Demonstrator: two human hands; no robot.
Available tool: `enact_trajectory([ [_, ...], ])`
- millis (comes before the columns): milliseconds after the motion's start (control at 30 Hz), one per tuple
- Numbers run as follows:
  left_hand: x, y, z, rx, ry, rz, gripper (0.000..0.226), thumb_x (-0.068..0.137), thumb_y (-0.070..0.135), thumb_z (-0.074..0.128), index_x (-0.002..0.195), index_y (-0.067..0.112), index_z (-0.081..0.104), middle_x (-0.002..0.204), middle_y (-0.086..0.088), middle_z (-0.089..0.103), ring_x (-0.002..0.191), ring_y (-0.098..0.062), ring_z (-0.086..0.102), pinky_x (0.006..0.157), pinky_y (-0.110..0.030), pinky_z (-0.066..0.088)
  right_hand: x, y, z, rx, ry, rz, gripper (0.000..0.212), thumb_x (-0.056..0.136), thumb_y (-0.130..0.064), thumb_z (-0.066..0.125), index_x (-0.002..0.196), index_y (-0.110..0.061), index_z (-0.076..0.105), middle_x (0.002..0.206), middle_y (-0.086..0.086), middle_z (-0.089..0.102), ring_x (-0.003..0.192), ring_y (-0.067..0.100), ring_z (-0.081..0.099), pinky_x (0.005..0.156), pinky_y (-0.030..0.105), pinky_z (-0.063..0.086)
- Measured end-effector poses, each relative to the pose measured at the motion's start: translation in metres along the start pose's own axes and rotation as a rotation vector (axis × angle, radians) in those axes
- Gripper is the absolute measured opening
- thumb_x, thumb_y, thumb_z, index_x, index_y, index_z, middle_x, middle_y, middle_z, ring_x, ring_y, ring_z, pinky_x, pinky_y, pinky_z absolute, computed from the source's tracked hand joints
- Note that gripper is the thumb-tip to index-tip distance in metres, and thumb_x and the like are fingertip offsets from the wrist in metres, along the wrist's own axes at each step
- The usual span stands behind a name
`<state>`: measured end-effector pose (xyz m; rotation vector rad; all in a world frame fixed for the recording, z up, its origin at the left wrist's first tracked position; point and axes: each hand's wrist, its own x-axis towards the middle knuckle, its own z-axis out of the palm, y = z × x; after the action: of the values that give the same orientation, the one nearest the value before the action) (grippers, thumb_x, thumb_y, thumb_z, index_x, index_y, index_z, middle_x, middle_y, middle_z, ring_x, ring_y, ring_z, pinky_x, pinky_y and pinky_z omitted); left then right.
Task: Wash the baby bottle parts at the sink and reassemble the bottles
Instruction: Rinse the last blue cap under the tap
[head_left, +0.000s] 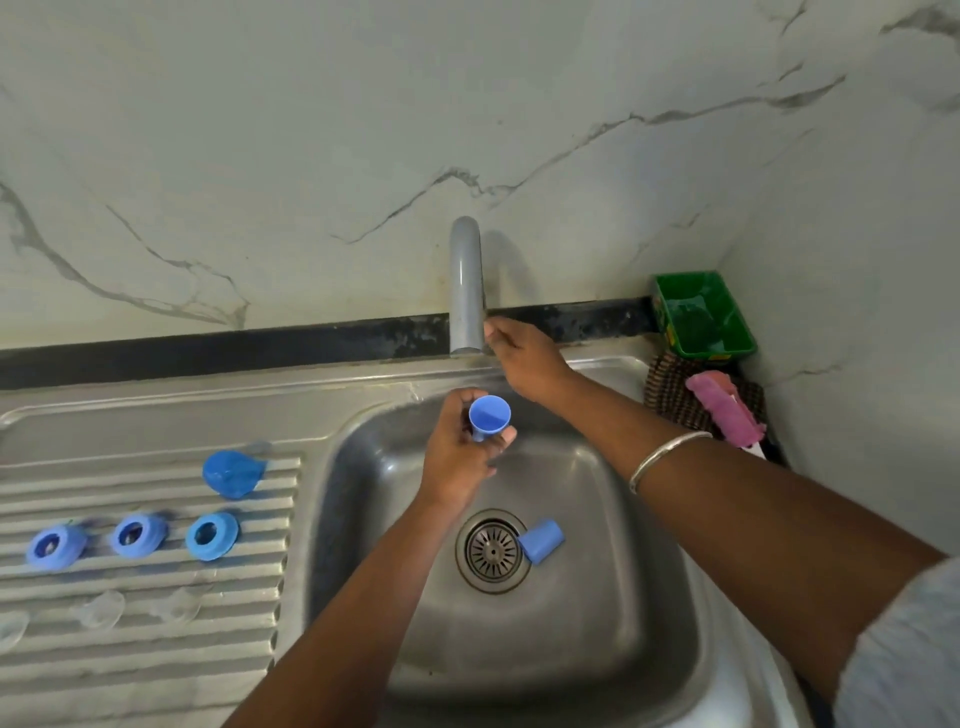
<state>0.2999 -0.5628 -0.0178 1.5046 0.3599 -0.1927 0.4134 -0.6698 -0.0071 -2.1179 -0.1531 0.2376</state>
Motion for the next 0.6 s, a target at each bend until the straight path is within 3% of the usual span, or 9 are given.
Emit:
enact_trajectory([
  [67,0.002,0.0,-0.002,-0.005,-0.023,-0.002,0.035,0.087,0.002,0.069,0.108,0.023,0.051,0.102,-0.005,0.06,0.087,-0.017,0.055,0.071,-0.039,0.044,0.006,0.005,0.006,0.064,-0.039,0.02,0.026,0.106,-0.033,0.04,0.091,-0.037,0.06,0.078,-0.023,0.061,0.074,0.001,0.058,0.072,0.026,0.047],
  [133,0.004,0.0,-0.004,-0.013,-0.034,-0.001,0.035,0.087,0.002,0.069,0.109,0.022,0.051,0.101,-0.003,0.059,0.087,-0.016,0.054,0.071,-0.039,0.043,0.009,0.008,0.011,0.126,-0.066,0.038,0.025,0.106,-0.031,0.041,0.108,-0.025,0.065,0.097,-0.009,0.067,0.092,0.023,0.069,0.085,0.04,0.056],
  [200,0.004,-0.001,-0.005,-0.003,-0.034,0.015,0.035,0.087,0.001,0.069,0.109,0.021,0.051,0.101,0.0,0.058,0.087,-0.014,0.052,0.068,-0.038,0.044,0.01,0.008,0.01,0.094,-0.075,0.022,0.029,0.106,-0.032,0.04,0.116,-0.016,0.063,0.094,-0.013,0.065,0.097,0.032,0.069,0.084,0.042,0.057],
  [267,0.005,-0.001,-0.009,-0.009,-0.037,0.031,0.035,0.087,-0.001,0.069,0.11,0.019,0.051,0.101,0.0,0.058,0.086,-0.014,0.051,0.066,-0.036,0.042,0.012,0.007,0.01,0.028,-0.071,0.006,0.029,0.105,-0.033,0.04,0.113,-0.016,0.063,0.086,-0.021,0.062,0.089,0.025,0.07,0.078,0.033,0.055],
  [333,0.005,-0.001,-0.012,-0.013,-0.038,0.037,0.036,0.087,-0.001,0.069,0.111,0.018,0.051,0.101,0.0,0.057,0.086,-0.013,0.051,0.065,-0.036,0.042,0.012,0.008,0.009,-0.057,-0.043,-0.014,0.022,0.103,-0.03,0.043,0.1,-0.022,0.063,0.077,-0.023,0.058,0.076,0.007,0.064,0.07,0.02,0.048],
  [433,0.004,-0.001,-0.015,-0.018,-0.039,0.042,0.035,0.087,-0.001,0.069,0.112,0.016,0.051,0.1,0.0,0.057,0.086,-0.013,0.051,0.067,-0.038,0.041,0.01,0.003,0.01,-0.172,-0.007,-0.066,0.026,0.1,-0.022,0.051,0.077,-0.034,0.049,0.068,-0.026,0.051,0.069,-0.011,0.055,0.064,0.008,0.033],
  [533,0.002,0.001,-0.016,-0.014,-0.043,0.045,0.035,0.087,-0.002,0.069,0.112,0.015,0.051,0.101,0.0,0.057,0.087,-0.013,0.051,0.068,-0.039,0.041,0.009,0.0,0.012,-0.189,-0.006,-0.079,0.035,0.1,-0.022,0.052,0.069,-0.037,0.044,0.065,-0.022,0.051,0.065,-0.004,0.054,0.06,0.009,0.033],
  [600,0.0,0.004,-0.015,-0.008,-0.04,0.045,0.035,0.086,-0.002,0.069,0.111,0.015,0.051,0.101,0.0,0.056,0.087,-0.013,0.051,0.066,-0.037,0.042,0.006,-0.001,0.011,-0.169,-0.002,-0.09,0.034,0.1,-0.02,0.051,0.069,-0.035,0.045,0.067,-0.016,0.053,0.062,0.001,0.05,0.063,0.02,0.038],
])
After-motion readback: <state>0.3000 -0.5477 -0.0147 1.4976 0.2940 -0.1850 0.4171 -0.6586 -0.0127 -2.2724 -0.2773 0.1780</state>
